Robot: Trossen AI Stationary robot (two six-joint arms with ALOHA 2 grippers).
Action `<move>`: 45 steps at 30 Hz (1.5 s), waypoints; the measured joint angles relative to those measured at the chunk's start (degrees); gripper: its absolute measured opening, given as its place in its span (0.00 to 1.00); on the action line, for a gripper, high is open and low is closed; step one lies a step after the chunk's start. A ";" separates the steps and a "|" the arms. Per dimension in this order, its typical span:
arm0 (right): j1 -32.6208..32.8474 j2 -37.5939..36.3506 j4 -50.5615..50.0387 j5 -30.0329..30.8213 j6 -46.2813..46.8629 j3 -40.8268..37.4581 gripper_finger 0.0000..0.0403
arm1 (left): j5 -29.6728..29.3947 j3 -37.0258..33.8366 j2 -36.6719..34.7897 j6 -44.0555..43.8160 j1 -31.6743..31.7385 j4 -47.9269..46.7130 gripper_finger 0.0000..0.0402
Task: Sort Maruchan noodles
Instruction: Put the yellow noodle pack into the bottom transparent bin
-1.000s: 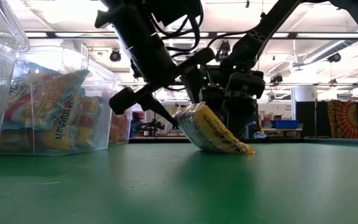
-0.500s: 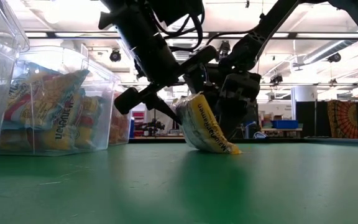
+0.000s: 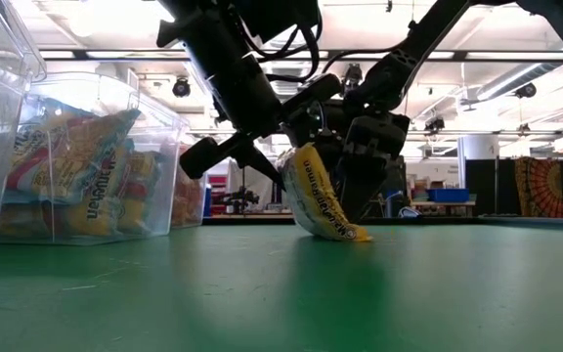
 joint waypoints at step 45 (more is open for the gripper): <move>-11.66 -35.64 -12.27 49.53 -0.46 -0.11 0.31 | 2.03 38.03 -0.28 40.56 2.16 -33.76 0.28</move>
